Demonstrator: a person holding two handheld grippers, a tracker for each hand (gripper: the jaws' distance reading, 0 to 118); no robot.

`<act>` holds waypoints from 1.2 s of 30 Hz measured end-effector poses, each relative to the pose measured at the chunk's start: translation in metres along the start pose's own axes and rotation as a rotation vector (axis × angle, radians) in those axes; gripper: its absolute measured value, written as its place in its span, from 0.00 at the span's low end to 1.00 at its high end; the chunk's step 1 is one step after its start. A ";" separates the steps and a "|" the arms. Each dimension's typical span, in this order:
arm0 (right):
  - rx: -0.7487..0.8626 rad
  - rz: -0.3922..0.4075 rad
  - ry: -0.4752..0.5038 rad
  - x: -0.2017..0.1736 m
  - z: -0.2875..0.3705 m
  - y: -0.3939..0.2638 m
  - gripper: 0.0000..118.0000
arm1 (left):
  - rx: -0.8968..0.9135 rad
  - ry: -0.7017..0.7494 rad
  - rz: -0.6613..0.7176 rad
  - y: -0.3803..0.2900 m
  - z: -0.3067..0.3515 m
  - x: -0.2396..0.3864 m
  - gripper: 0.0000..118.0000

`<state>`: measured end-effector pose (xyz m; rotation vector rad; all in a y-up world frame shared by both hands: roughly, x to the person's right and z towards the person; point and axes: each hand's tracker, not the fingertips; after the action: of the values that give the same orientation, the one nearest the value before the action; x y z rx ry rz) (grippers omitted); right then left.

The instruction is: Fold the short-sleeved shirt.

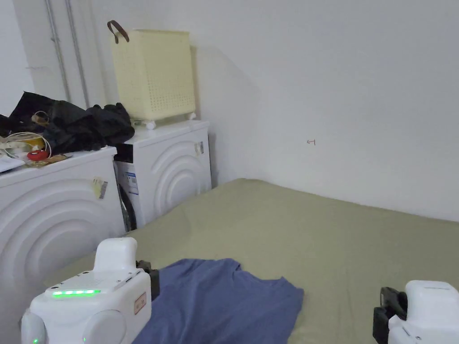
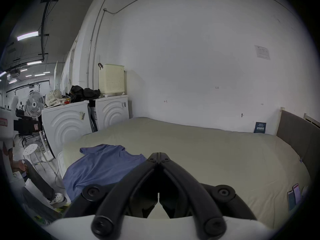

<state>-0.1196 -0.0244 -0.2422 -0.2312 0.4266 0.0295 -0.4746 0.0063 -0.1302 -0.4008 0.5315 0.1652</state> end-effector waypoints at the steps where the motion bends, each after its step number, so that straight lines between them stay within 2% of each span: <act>1: -0.012 -0.002 -0.003 0.002 -0.004 -0.004 0.00 | -0.018 -0.010 0.002 -0.001 -0.010 0.002 0.00; 6: -0.089 -0.019 -0.018 0.014 -0.021 -0.032 0.00 | -0.189 -0.129 -0.026 -0.015 -0.092 0.027 0.00; 13: -0.229 -0.002 -0.059 0.035 -0.048 -0.083 0.00 | -0.431 -0.162 -0.063 -0.058 -0.239 0.070 0.03; 14: -0.245 -0.005 -0.064 0.039 -0.052 -0.089 0.00 | -0.460 -0.170 -0.074 -0.066 -0.256 0.075 0.18; 16: -0.288 0.001 -0.076 0.047 -0.057 -0.100 0.00 | -0.519 -0.192 -0.109 -0.081 -0.289 0.083 0.78; 17: -0.298 0.000 -0.080 0.051 -0.059 -0.106 0.00 | -0.563 -0.201 -0.133 -0.089 -0.302 0.088 0.97; 18: -0.314 0.001 -0.084 0.055 -0.060 -0.110 0.00 | -0.580 -0.203 -0.147 -0.095 -0.309 0.092 0.98; 23: -0.372 0.008 -0.098 0.072 -0.051 -0.125 0.00 | -0.622 -0.150 -0.147 -0.115 -0.327 0.103 0.96; 24: -0.379 0.013 -0.100 0.075 -0.045 -0.125 0.00 | -0.620 -0.141 -0.145 -0.111 -0.322 0.105 0.93; 25: -0.381 0.015 -0.109 0.078 -0.040 -0.125 0.00 | -0.619 -0.151 -0.159 -0.108 -0.318 0.107 0.80; 26: -0.379 0.010 -0.115 0.083 -0.033 -0.124 0.00 | -0.592 -0.173 -0.180 -0.102 -0.308 0.109 0.45; 27: -0.379 0.004 -0.120 0.088 -0.026 -0.121 0.00 | -0.561 -0.164 -0.206 -0.095 -0.299 0.112 0.00; 29: -0.373 -0.012 -0.136 0.097 -0.010 -0.116 0.00 | -0.527 -0.105 -0.268 -0.092 -0.285 0.119 0.01; 32: -0.343 -0.006 -0.166 0.111 0.020 -0.105 0.00 | -0.484 -0.143 -0.310 -0.075 -0.256 0.132 0.01; 36: -0.304 -0.006 -0.224 0.138 0.061 -0.094 0.00 | -0.402 -0.245 -0.272 -0.029 -0.208 0.156 0.01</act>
<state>0.0383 -0.1046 -0.2254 -0.5231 0.1960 0.1137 -0.4296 -0.0977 -0.3661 -0.8282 0.1949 0.0560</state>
